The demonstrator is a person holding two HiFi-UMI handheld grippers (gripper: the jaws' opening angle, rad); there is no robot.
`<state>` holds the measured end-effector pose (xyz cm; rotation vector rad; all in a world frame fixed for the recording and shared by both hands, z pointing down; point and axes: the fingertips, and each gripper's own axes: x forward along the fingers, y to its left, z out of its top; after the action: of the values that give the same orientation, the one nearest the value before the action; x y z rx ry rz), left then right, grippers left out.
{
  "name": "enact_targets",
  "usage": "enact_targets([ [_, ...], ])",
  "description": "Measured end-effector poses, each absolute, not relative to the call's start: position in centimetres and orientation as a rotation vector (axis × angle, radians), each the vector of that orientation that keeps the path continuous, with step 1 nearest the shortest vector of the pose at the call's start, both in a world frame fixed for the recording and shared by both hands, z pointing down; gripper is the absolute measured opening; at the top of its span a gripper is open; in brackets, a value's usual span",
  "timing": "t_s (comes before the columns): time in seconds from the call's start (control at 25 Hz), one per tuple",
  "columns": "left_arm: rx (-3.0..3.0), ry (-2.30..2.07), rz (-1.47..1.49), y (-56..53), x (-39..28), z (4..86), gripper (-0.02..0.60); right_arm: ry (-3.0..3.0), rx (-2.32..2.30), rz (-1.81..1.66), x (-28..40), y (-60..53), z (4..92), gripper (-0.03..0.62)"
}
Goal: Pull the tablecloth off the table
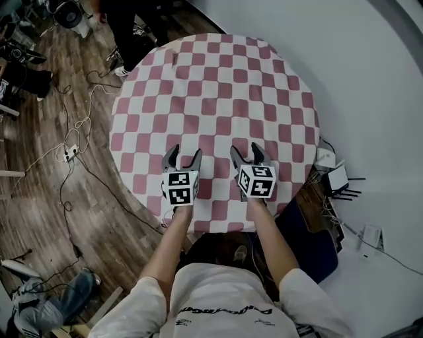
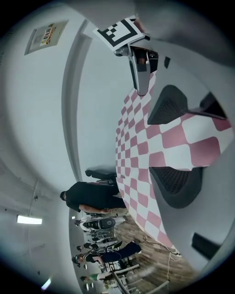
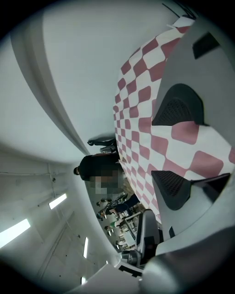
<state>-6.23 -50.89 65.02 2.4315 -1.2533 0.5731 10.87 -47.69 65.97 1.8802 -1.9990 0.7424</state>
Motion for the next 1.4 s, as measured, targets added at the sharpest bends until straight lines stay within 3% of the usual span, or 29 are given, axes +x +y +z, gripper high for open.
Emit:
enact_targets([
  [0.4,2.378,-1.161,0.750,-57.5,-6.0,72.5,0.331,-1.878,1.832,0.746,14.7,-53.7,71.5,0.299],
  [1.08,2.260,-1.098,0.955,-64.2,-5.7,82.2,0.333,-1.604,1.729,0.858,20.2,-58.3,79.8,0.302],
  [1.4,2.270,-1.134,0.941,-63.9,-5.7,82.2,0.328,-1.629,1.748,0.873,20.1,-58.1,80.0,0.299],
])
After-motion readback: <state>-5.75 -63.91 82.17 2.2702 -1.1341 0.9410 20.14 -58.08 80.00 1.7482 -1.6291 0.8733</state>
